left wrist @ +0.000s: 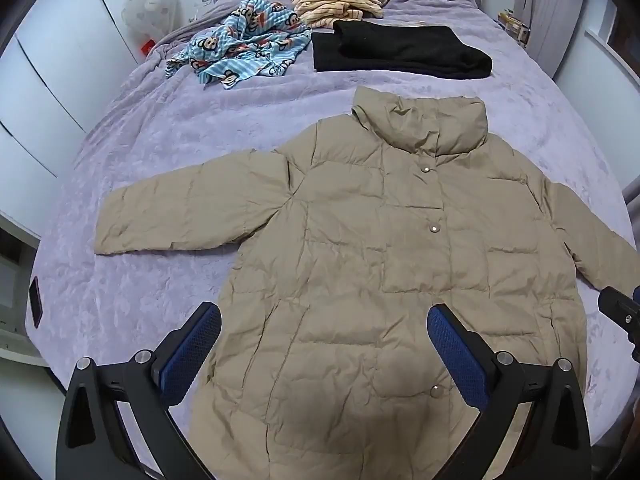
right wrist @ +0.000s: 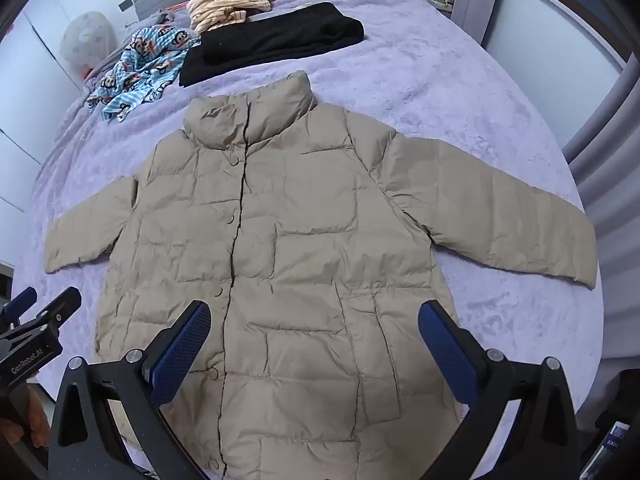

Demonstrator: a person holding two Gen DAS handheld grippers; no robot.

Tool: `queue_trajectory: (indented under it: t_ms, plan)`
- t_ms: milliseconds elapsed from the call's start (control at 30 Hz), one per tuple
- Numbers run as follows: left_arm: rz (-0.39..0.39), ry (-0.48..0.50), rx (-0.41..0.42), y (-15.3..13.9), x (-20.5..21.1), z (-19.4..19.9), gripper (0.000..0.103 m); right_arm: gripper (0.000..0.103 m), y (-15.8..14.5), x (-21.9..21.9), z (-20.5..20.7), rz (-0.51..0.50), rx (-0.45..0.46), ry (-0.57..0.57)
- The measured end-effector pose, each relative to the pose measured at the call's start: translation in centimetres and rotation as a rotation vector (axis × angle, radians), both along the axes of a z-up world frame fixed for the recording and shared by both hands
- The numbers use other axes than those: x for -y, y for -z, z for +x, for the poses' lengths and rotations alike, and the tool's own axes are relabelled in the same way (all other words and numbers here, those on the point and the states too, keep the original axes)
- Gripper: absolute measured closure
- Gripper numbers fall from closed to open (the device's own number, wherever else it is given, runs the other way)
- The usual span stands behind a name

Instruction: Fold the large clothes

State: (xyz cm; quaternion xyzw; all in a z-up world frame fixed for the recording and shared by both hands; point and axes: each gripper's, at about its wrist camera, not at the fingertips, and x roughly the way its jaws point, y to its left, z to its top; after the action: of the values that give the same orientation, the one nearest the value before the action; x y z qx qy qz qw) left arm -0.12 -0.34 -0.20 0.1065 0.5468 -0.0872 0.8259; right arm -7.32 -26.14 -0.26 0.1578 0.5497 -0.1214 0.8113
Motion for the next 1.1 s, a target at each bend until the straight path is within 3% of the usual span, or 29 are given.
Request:
queue_trajectory:
  t_ms: [267, 1100]
  plan:
    - [-0.029, 0.009, -0.035, 1.0, 0.4, 1.6, 0.000, 0.000, 0.0, 0.2, 2.1, -0.043, -0.064, 0.012]
    - [-0.004, 0.012, -0.049, 1.6, 1.6, 2.2, 0.000, 0.000, 1.0, 0.4, 3.1, -0.045, -0.052, 0.003]
